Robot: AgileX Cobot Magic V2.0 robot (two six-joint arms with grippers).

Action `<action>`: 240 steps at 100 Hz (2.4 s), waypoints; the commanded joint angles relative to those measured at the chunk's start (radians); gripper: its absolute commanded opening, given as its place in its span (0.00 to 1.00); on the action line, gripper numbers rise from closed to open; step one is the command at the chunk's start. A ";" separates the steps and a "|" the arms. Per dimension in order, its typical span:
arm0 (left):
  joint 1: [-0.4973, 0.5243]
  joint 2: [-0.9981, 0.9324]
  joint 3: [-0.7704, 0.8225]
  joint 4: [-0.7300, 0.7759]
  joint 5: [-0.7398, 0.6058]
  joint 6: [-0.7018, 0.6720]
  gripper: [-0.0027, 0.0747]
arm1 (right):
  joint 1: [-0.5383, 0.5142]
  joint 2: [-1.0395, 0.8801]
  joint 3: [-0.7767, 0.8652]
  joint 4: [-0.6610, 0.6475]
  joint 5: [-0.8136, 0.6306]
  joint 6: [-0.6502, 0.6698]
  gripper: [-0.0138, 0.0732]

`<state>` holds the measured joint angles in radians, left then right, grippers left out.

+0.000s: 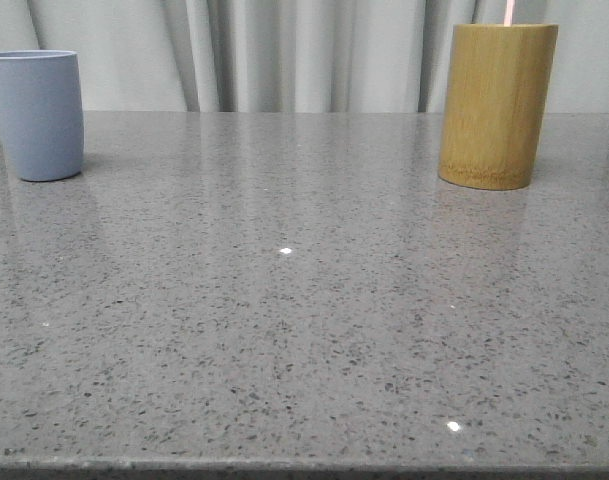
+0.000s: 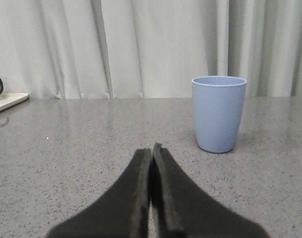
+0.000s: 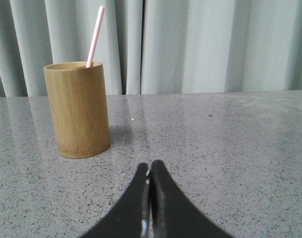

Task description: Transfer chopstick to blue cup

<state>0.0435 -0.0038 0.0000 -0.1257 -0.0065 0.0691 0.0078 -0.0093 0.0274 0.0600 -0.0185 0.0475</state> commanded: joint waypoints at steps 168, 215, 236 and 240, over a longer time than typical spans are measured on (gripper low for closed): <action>-0.003 0.998 -1.085 -0.112 0.601 0.006 0.53 | -0.006 0.711 -0.928 -0.005 0.454 -0.004 0.57; -0.003 1.423 -1.523 -0.112 0.926 0.024 0.55 | -0.006 0.712 -0.928 -0.005 0.449 -0.004 0.57; -0.003 1.564 -1.673 -0.112 1.003 0.024 0.55 | -0.006 0.712 -0.928 -0.005 0.428 -0.004 0.57; -0.003 1.588 -1.697 -0.112 1.024 0.024 0.55 | -0.006 0.712 -0.928 -0.005 0.421 -0.004 0.57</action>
<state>0.0435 1.5741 -1.6209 -0.2204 1.0187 0.0892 0.0078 0.6994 -0.8667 0.0600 0.5021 0.0475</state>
